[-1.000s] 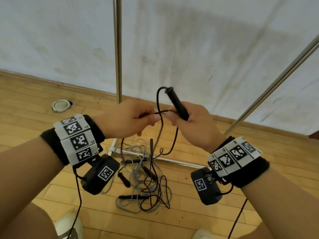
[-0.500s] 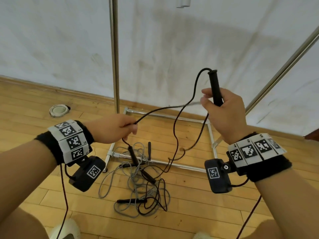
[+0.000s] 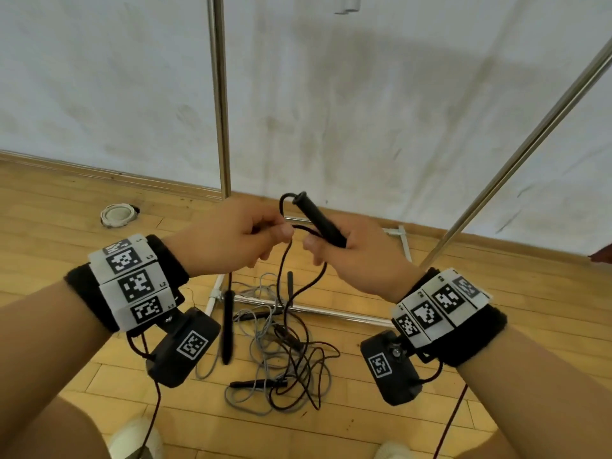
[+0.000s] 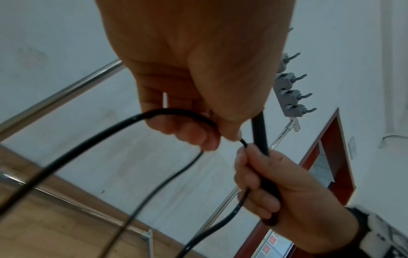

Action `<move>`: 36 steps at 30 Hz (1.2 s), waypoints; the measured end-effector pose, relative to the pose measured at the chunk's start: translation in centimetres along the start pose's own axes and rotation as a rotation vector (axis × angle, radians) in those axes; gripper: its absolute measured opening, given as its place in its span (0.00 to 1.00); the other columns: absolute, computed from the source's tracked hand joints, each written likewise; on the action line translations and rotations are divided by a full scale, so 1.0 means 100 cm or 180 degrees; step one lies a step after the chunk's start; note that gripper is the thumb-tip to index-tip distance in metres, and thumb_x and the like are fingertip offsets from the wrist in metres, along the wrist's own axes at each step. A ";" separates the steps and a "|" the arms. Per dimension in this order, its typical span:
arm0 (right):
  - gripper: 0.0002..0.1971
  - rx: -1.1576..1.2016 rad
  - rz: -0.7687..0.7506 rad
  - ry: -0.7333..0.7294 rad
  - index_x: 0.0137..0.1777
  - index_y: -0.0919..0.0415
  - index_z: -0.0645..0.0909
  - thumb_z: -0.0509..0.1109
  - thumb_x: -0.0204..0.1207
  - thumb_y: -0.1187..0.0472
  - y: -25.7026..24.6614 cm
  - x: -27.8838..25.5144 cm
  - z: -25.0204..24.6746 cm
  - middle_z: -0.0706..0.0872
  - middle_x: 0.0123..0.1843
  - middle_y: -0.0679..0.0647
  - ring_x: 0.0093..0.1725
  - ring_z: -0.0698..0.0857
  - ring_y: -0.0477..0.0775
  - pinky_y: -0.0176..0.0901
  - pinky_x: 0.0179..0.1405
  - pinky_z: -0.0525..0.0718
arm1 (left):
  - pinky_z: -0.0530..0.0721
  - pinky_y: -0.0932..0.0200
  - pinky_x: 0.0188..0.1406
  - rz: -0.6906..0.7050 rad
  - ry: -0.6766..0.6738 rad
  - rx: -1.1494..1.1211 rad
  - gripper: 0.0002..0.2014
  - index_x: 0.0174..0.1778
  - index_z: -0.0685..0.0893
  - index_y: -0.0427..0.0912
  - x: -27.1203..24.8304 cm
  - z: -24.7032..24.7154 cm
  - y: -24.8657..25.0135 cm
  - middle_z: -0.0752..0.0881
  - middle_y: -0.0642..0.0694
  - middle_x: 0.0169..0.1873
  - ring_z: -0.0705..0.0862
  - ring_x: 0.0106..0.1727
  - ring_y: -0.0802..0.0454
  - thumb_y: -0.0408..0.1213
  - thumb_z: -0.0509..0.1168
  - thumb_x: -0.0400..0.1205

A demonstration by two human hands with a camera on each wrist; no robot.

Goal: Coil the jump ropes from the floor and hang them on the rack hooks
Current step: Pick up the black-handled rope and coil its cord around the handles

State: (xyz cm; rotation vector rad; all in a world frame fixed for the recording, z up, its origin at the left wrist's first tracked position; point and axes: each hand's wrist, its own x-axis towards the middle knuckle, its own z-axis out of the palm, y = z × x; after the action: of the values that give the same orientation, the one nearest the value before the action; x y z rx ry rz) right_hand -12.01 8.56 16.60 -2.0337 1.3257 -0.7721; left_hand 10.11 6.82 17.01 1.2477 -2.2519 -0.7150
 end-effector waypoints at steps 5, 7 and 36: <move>0.16 0.0035 -0.0104 0.0291 0.41 0.64 0.82 0.71 0.80 0.50 -0.008 0.003 -0.009 0.75 0.26 0.46 0.24 0.72 0.42 0.36 0.27 0.72 | 0.76 0.63 0.35 -0.0314 -0.0694 0.0533 0.10 0.42 0.83 0.60 0.001 0.007 -0.022 0.89 0.65 0.35 0.84 0.35 0.68 0.54 0.60 0.86; 0.12 0.0305 -0.0093 0.0523 0.41 0.61 0.83 0.71 0.80 0.52 -0.008 0.004 -0.018 0.77 0.24 0.43 0.23 0.73 0.41 0.33 0.25 0.73 | 0.79 0.61 0.40 -0.0368 -0.0988 0.0735 0.09 0.44 0.86 0.59 0.000 0.013 -0.031 0.88 0.60 0.38 0.84 0.40 0.64 0.52 0.62 0.85; 0.12 0.1313 0.0543 -0.0177 0.62 0.55 0.76 0.71 0.81 0.61 -0.004 -0.012 -0.005 0.93 0.50 0.54 0.47 0.92 0.50 0.39 0.48 0.89 | 0.79 0.69 0.39 -0.0542 0.0555 -0.0689 0.12 0.52 0.88 0.57 0.011 0.007 0.012 0.90 0.65 0.39 0.87 0.41 0.69 0.53 0.75 0.75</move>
State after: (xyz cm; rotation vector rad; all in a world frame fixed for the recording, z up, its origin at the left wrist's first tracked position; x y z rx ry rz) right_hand -12.54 9.73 17.04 -1.5867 1.1768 -0.8258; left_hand 8.42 6.51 17.41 1.3489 -1.8907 -0.8523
